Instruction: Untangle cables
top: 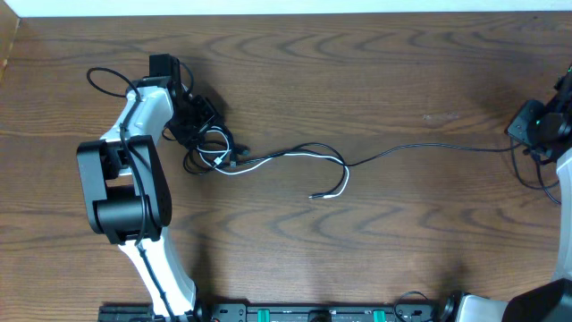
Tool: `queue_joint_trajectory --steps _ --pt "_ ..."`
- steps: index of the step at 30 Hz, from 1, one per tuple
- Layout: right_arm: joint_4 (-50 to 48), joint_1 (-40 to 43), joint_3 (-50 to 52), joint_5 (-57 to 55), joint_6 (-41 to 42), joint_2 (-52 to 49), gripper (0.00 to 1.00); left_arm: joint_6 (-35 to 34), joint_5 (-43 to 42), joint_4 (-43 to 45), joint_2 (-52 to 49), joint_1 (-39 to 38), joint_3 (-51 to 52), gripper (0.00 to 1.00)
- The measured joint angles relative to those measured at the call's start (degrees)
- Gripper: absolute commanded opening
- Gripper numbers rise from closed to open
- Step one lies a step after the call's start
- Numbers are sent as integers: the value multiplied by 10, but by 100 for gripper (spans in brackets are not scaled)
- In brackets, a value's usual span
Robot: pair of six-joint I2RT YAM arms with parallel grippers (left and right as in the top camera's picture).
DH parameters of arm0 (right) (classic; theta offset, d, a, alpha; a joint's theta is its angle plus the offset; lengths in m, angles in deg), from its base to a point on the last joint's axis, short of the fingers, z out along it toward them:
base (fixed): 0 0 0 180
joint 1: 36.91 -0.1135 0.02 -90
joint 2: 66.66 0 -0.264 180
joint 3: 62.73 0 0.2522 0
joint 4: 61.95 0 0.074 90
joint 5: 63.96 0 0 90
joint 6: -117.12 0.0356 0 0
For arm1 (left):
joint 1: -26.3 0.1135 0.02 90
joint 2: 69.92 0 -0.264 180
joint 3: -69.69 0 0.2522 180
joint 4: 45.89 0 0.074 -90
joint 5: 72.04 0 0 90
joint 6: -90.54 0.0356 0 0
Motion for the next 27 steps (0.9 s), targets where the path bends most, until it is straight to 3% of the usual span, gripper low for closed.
queue_joint_trajectory --steps 10,14,16,18,22,27 --pt "-1 -26 0 123 -20 -135 3 0 3 0 1 0 0 71" --pt "-1 -57 0 139 -22 -208 69 0 3 0 1 0 0 71" --pt "-2 -74 0 151 -26 -232 85 0 3 0 1 0 0 71" --pt "-3 -88 0 159 -34 -243 93 0 4 0 1 0 0 70" --pt "16 -108 -17 169 -41 -243 99 0 5 0 2 0 0 71" --pt "62 -143 -83 170 -40 -223 99 0 5 0 2 0 0 71"
